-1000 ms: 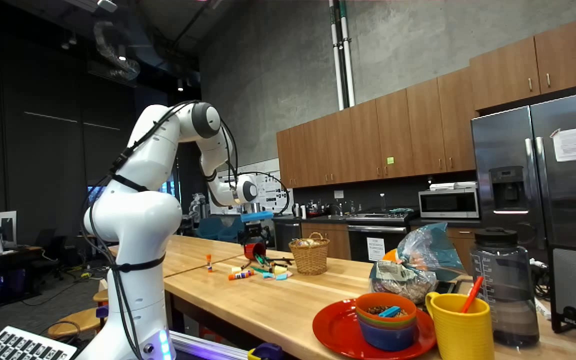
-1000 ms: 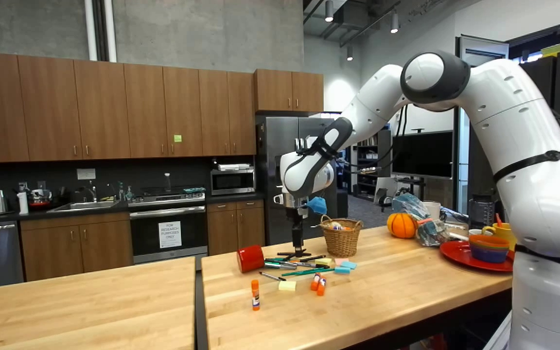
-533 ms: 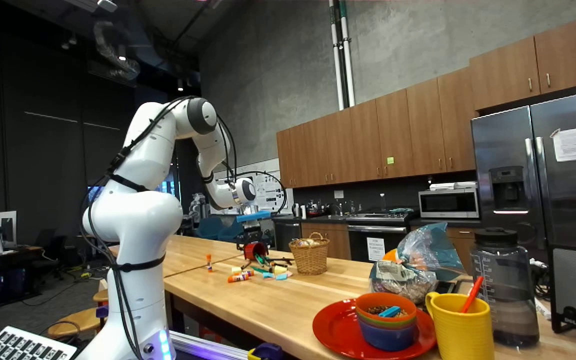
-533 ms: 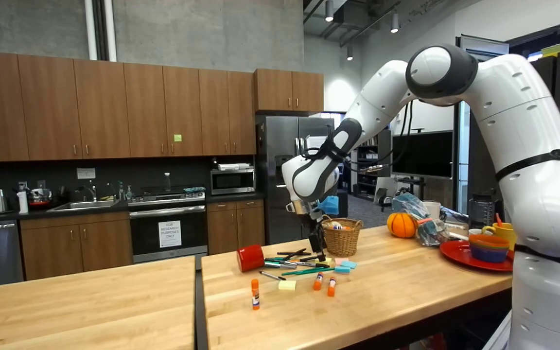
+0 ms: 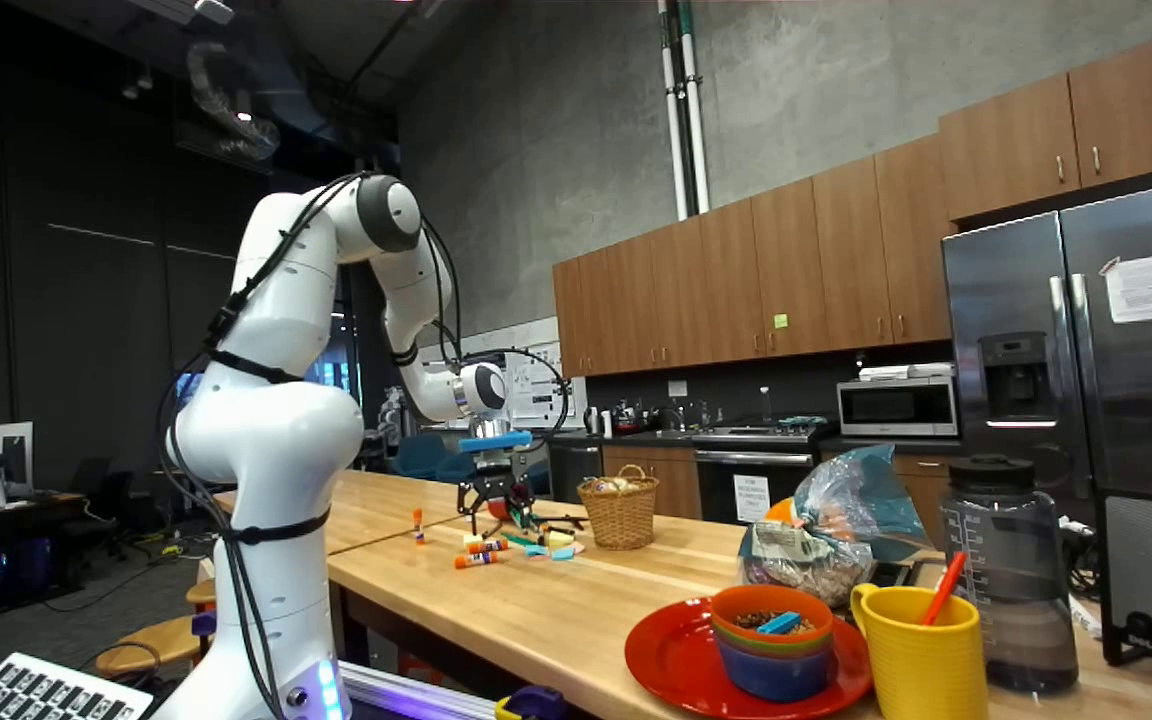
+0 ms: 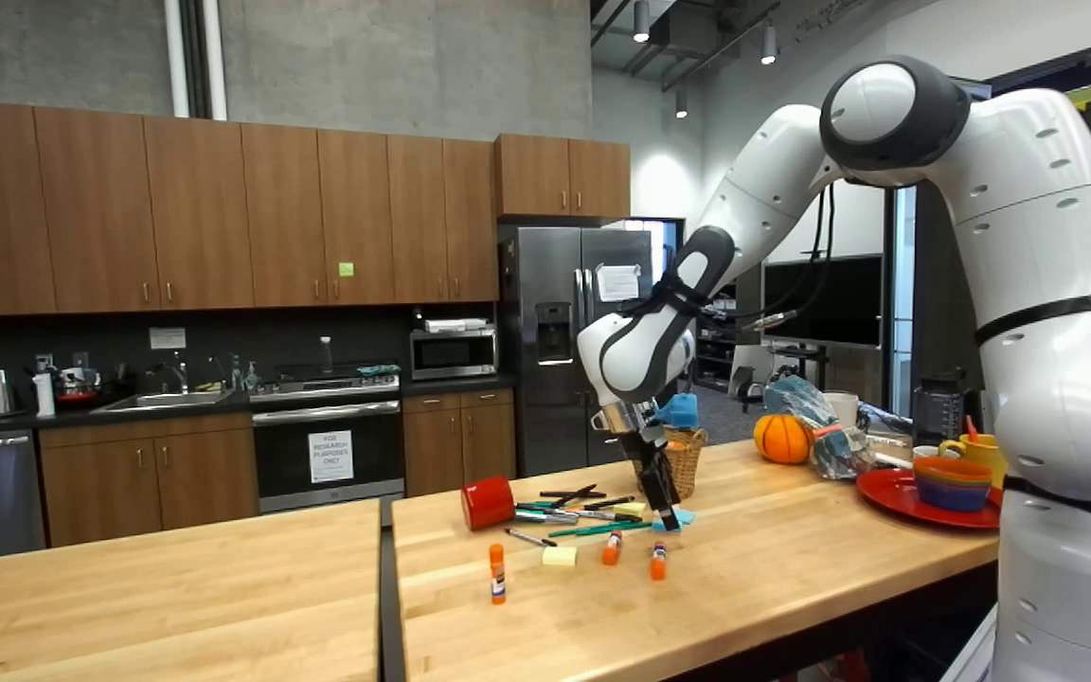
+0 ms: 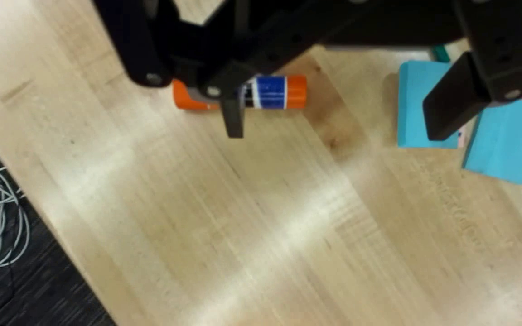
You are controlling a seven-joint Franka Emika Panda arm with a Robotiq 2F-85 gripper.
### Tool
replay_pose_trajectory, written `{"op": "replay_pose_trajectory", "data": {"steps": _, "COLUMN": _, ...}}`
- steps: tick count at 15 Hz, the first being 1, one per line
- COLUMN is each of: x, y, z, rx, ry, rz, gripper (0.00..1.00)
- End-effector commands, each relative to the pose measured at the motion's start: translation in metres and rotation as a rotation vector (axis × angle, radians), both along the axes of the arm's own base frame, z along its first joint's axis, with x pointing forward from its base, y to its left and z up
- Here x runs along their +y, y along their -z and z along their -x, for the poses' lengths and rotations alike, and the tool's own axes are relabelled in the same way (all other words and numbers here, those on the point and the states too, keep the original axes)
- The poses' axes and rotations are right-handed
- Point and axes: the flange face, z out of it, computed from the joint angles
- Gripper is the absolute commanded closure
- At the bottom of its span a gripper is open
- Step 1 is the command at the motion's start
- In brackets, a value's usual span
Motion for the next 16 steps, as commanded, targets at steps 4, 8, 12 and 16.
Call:
{"op": "replay_pose_trajectory", "data": {"steps": 4, "x": -0.001, "y": 0.023, "z": 0.030, "rx": -0.024, "ry": 0.108, "rz": -0.087, "gripper": 0.41}}
{"op": "replay_pose_trajectory", "data": {"steps": 8, "x": 0.004, "y": 0.028, "z": 0.031, "rx": -0.086, "ry": 0.135, "rz": -0.120, "gripper": 0.74}}
{"op": "replay_pose_trajectory", "data": {"steps": 12, "x": 0.010, "y": 0.026, "z": 0.027, "rx": -0.145, "ry": 0.147, "rz": -0.117, "gripper": 0.99}}
{"op": "replay_pose_trajectory", "data": {"steps": 16, "x": 0.020, "y": 0.025, "z": 0.022, "rx": -0.190, "ry": 0.184, "rz": -0.138, "gripper": 1.00}}
